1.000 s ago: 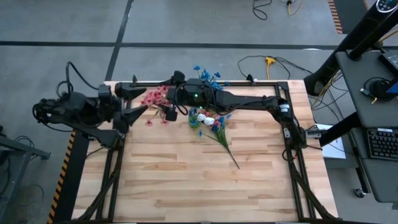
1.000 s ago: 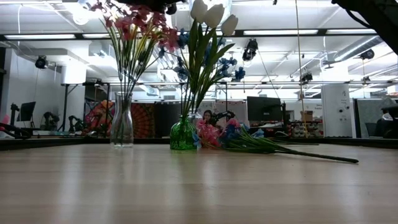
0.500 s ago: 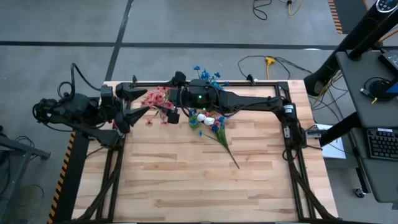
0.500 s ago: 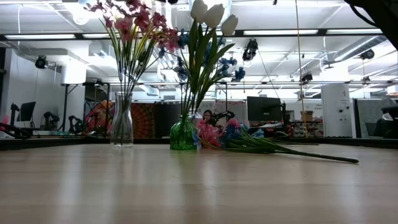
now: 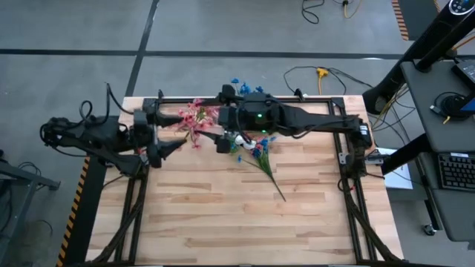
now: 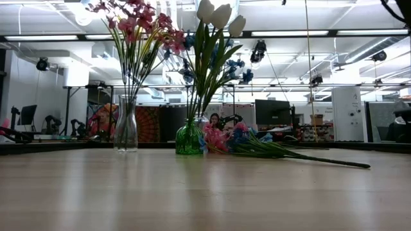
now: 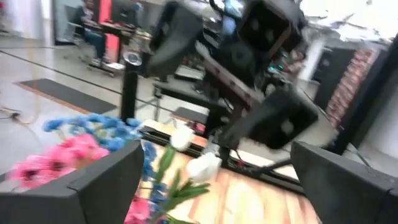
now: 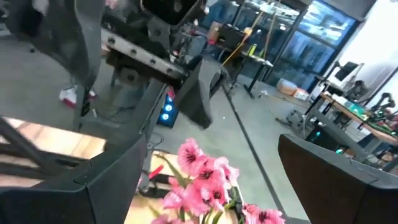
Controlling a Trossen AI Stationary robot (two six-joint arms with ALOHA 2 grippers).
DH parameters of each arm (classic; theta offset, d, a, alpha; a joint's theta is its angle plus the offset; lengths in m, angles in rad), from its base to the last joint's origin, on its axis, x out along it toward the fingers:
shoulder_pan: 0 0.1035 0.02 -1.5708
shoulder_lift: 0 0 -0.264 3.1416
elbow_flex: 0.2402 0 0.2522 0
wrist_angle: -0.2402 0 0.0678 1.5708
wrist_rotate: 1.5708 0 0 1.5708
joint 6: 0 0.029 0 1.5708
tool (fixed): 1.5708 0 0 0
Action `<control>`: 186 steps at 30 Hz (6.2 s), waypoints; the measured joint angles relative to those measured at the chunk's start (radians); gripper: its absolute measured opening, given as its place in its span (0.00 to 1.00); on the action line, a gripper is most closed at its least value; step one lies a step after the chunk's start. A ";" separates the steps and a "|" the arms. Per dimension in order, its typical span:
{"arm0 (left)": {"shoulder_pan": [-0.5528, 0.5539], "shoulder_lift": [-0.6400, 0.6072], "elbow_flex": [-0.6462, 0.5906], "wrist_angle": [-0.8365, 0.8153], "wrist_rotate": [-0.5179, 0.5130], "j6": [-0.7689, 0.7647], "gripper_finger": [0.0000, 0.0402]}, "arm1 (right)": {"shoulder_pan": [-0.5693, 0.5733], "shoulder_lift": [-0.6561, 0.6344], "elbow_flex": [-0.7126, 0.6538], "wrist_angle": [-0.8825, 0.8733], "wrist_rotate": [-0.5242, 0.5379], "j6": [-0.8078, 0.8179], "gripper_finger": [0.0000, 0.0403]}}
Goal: Sort flowers into vase by color
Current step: Put the bottom pink flowers into the left transparent vase, then put the blue flowers into the right transparent vase
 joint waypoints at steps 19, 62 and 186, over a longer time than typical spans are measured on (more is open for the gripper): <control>-0.129 0.146 0.000 -0.076 0.018 -0.151 0.30 | 0.061 -0.221 -0.001 -0.440 -0.001 0.101 0.89; 0.167 0.227 0.000 -0.560 -0.447 -0.284 0.00 | 0.064 -0.234 -0.021 -0.612 0.000 0.176 0.89; -0.706 0.777 -0.268 0.160 -0.335 -0.479 0.00 | 0.303 -0.173 -1.508 0.559 0.547 0.830 0.81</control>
